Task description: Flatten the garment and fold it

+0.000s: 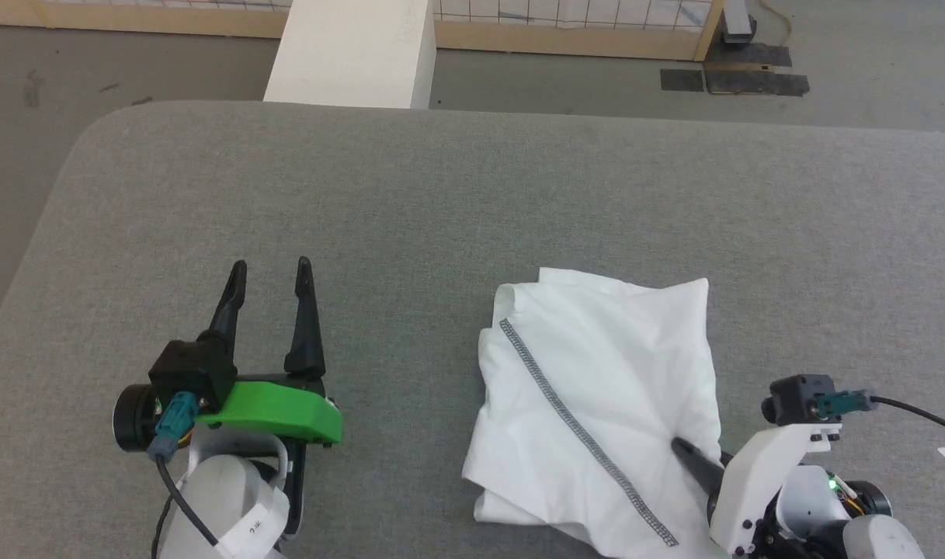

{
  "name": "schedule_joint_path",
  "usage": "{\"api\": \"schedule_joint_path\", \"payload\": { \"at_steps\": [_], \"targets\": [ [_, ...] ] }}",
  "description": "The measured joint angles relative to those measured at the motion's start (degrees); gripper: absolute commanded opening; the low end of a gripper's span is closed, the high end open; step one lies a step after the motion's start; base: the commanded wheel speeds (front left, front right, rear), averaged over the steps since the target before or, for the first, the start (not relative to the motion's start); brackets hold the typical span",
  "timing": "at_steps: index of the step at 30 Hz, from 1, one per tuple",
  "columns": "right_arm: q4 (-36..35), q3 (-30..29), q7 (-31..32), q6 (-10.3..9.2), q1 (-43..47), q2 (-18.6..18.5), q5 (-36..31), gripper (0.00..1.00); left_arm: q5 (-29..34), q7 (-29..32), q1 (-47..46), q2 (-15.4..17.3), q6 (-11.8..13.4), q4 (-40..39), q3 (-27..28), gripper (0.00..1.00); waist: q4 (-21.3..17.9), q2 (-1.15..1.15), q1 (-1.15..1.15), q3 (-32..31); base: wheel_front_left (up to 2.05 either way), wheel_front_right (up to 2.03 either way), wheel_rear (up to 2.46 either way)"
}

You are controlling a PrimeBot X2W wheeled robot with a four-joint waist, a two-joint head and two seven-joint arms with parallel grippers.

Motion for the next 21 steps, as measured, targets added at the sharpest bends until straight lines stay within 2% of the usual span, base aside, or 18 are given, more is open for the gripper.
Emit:
{"api": "schedule_joint_path", "payload": {
  "at_steps": [5,8,14,21],
  "targets": [
    [-1.58,0.08,-0.24,0.03,-1.09,0.42,-8.23,0.0,0.02,-0.01,0.61,0.0,0.12,-0.29,0.66,1.0,-1.37,0.0,0.0,-0.03,0.0,0.0,0.0],
    [-2.32,1.44,-0.24,0.03,-3.43,-2.01,-12.52,0.0,0.16,-0.01,0.83,0.01,0.08,-0.64,1.19,1.0,-2.86,0.0,0.0,0.1,0.0,0.0,0.0],
    [-1.65,3.0,-1.27,0.02,-9.18,-16.02,-16.46,0.0,1.38,-0.03,0.42,0.08,-0.27,-1.86,0.98,1.0,-6.89,0.0,0.0,1.02,0.0,0.0,0.0],
    [4.1,1.16,-4.52,0.02,-15.21,-25.5,-16.11,0.0,2.4,-0.05,-2.54,0.33,-0.66,-3.31,0.02,1.0,-12.05,0.0,0.0,3.89,0.0,0.0,0.0]
  ]
}}
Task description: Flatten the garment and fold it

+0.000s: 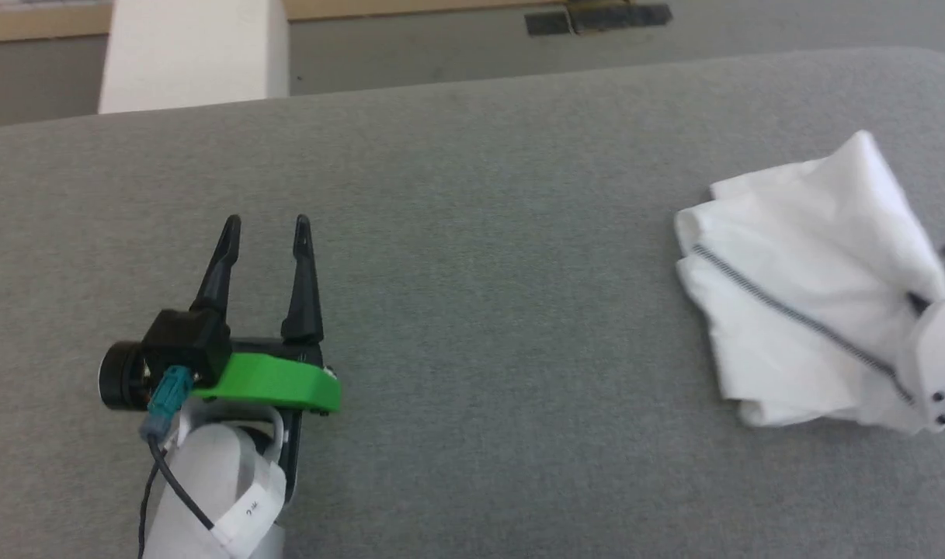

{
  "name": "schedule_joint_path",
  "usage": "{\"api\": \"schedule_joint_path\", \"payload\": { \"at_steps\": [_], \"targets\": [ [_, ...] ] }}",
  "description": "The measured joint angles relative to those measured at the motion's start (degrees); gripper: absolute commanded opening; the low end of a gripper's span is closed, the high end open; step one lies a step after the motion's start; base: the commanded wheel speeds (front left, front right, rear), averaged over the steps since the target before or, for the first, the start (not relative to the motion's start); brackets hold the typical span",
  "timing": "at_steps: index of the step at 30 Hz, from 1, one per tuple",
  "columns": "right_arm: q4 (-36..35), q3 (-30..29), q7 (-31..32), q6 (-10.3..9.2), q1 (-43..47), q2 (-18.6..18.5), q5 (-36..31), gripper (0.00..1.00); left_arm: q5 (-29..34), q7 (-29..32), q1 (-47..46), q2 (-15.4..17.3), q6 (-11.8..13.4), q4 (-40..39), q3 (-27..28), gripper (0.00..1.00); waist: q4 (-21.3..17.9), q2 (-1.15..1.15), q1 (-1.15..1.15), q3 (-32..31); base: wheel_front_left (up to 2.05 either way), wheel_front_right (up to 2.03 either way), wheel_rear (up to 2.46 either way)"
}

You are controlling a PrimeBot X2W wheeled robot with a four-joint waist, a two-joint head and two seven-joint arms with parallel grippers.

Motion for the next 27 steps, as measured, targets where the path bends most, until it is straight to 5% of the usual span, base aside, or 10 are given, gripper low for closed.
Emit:
{"api": "schedule_joint_path", "payload": {
  "at_steps": [7,24,26,27],
  "targets": [
    [9.58,-2.92,-5.58,0.01,-8.25,-3.8,-1.9,0.0,2.13,0.88,-4.26,1.62,-0.05,-1.53,-0.86,1.0,-4.36,0.0,0.0,5.5,0.0,0.0,0.0],
    [31.26,-14.11,-18.85,0.01,-24.79,-2.56,-18.04,0.0,4.67,6.39,-8.16,5.16,-0.12,-6.17,-2.68,1.0,-9.76,0.0,0.01,17.8,0.0,0.0,0.0],
    [32.62,-15.47,-20.89,0.01,-25.7,-2.48,-19.58,1.0,4.65,6.21,-8.16,5.14,-0.09,-5.98,-2.7,1.0,-9.42,0.0,0.02,17.91,0.0,0.0,0.0],
    [33.33,-16.23,-21.91,0.01,-26.22,-2.46,-20.24,1.0,4.59,5.94,-8.14,5.1,-0.03,-5.8,-2.7,1.0,-9.24,0.0,0.01,17.8,0.0,0.0,0.0]
  ]
}}
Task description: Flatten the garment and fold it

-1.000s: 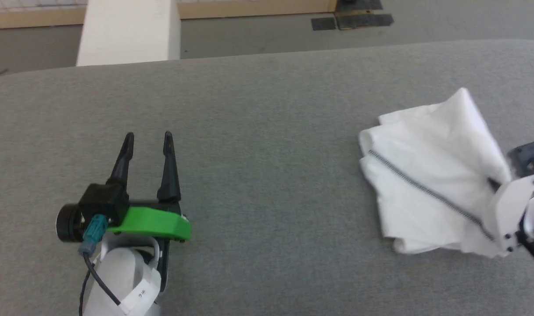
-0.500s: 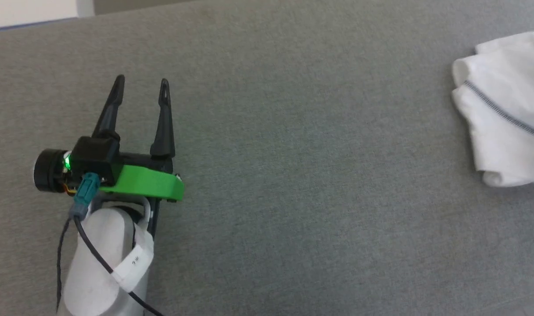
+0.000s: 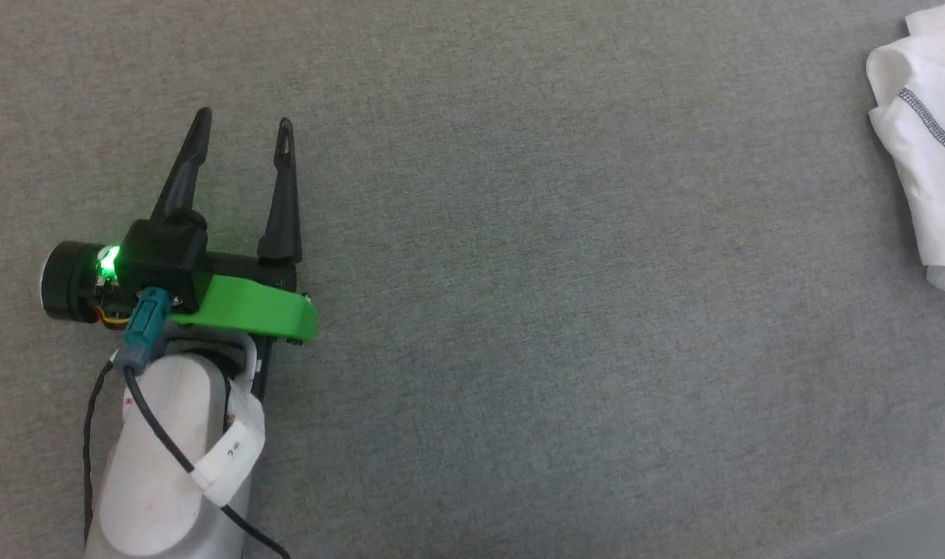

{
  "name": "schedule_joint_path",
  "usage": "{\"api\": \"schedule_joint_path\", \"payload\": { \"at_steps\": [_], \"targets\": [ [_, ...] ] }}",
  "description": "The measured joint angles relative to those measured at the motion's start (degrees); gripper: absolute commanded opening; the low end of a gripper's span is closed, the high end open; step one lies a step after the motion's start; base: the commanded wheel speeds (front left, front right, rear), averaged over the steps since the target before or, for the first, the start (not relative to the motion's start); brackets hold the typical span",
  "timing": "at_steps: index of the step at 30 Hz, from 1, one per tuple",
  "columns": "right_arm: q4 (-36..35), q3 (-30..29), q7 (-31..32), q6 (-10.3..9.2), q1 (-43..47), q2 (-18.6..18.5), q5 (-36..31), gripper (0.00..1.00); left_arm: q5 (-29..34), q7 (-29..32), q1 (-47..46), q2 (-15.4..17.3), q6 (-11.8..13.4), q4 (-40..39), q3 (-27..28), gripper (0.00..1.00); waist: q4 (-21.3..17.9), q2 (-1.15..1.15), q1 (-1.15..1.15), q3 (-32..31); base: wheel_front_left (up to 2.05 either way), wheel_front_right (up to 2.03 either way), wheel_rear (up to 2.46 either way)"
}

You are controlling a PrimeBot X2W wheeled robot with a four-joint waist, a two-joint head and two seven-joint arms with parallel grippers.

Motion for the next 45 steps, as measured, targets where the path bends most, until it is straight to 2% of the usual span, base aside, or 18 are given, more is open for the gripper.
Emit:
{"api": "schedule_joint_path", "payload": {
  "at_steps": [7,12,17,23,30,34,38,45],
  "targets": [
    [2.64,-2.32,-11.13,0.0,-0.68,0.01,-0.77,1.0,-2.57,-3.16,0.9,-1.65,0.45,3.36,-0.03,1.0,1.38,0.0,0.0,-3.35,0.0,0.0,0.0],
    [2.67,-0.58,-18.01,-0.01,-0.09,1.46,5.38,1.0,-5.0,-4.93,3.53,-3.1,0.96,6.51,0.25,1.0,3.08,0.0,-0.01,-7.73,0.0,0.0,0.0],
    [-2.69,3.54,-21.87,-0.01,5.12,4.92,13.38,1.0,-7.68,-5.5,6.14,-4.0,0.9,9.49,0.49,1.0,5.34,0.0,-0.01,-13.01,0.0,0.0,0.0],
    [-14.71,6.91,-22.99,-0.02,14.41,9.33,19.82,1.0,-9.77,-5.72,8.16,-4.81,0.97,11.81,0.57,1.0,8.58,0.0,-0.01,-18.81,0.0,0.0,0.0],
    [-31.63,7.3,-21.62,-0.02,27.0,17.37,20.25,1.0,-10.26,-5.91,10.37,-5.09,1.04,12.58,0.35,1.0,13.03,0.0,-0.01,-23.96,0.0,0.0,0.0],
    [-38.12,6.3,-20.71,-0.02,33.58,21.91,19.44,1.0,-10.1,-5.93,12.24,-5.14,1.0,12.94,-0.1,1.0,14.98,0.0,-0.01,-26.72,0.0,0.0,0.0],
    [-41.22,5.63,-20.72,-0.02,38.17,24.72,18.76,1.0,-9.79,-5.94,13.8,-5.23,0.97,12.9,-0.69,1.0,16.47,0.0,-0.02,-28.91,0.0,0.0,0.0],
    [-43.35,6.03,-20.72,-0.02,44.47,27.04,17.78,1.0,-9.65,-5.94,16.79,-5.31,0.92,12.85,-1.38,1.0,18.42,0.0,-0.02,-32.04,0.0,0.0,0.0]
  ]
}}
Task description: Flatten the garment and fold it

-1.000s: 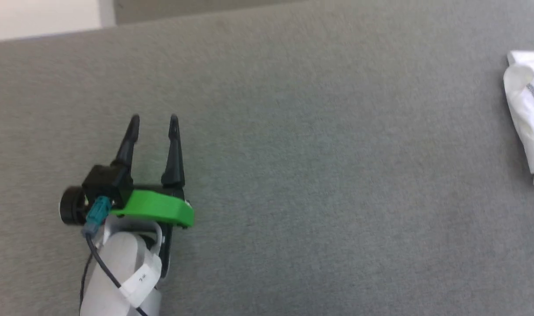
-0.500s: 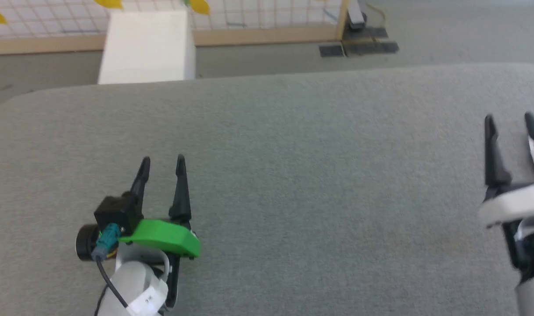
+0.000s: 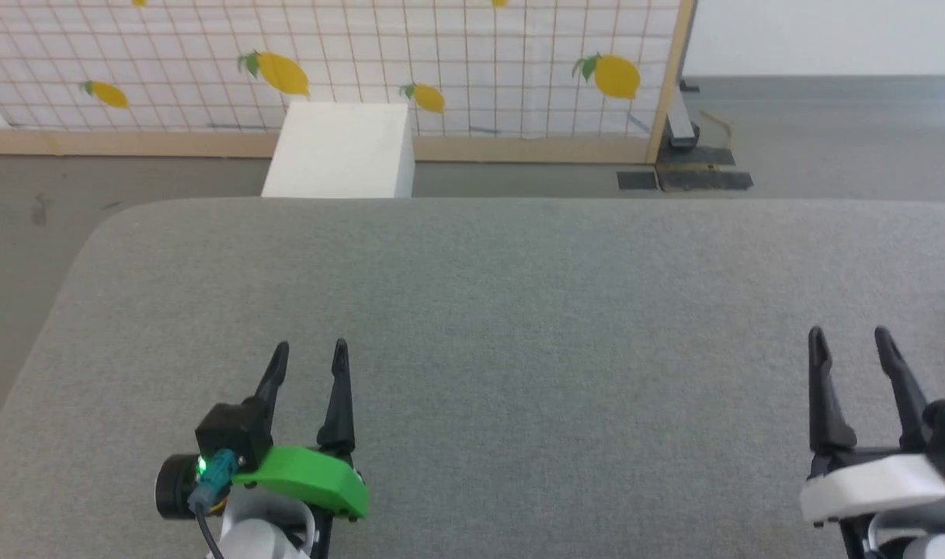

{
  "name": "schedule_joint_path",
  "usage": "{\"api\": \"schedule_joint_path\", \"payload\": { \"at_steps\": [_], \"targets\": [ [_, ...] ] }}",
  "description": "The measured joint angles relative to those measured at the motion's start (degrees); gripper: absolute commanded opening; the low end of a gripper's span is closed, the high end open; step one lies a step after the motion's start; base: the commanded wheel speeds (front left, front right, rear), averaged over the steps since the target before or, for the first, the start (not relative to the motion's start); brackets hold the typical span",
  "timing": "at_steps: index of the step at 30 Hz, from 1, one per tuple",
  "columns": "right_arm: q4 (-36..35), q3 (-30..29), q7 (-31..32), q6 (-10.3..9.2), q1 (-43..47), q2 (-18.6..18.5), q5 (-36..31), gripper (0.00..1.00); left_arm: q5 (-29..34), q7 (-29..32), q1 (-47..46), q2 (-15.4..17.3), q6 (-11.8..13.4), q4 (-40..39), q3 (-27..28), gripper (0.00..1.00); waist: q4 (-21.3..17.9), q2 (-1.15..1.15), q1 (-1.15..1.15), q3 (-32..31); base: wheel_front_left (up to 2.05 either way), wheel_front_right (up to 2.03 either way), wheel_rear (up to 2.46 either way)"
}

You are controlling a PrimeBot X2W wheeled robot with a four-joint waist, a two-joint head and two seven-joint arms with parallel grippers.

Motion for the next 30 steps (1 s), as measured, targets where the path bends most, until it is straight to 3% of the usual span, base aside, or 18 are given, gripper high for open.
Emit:
{"api": "schedule_joint_path", "payload": {
  "at_steps": [22,23,30],
  "targets": [
    [-1.1,1.07,1.0,-0.01,5.97,0.97,-0.57,1.0,-1.37,0.0,3.57,-0.11,1.68,-0.25,-2.82,1.0,1.4,0.0,0.0,-1.96,0.0,0.0,0.0],
    [-1.08,1.08,1.01,0.0,5.97,0.97,-0.43,0.0,-1.44,0.01,3.55,-0.1,1.66,-0.23,-2.83,0.0,1.39,0.0,0.0,-1.9,0.0,0.0,0.0],
    [-1.08,1.05,1.01,0.0,5.95,0.94,-0.44,0.0,-1.44,0.07,3.53,-0.1,1.65,-0.2,-2.89,0.0,1.39,0.0,0.0,-1.88,0.0,0.0,0.0]
  ]
}}
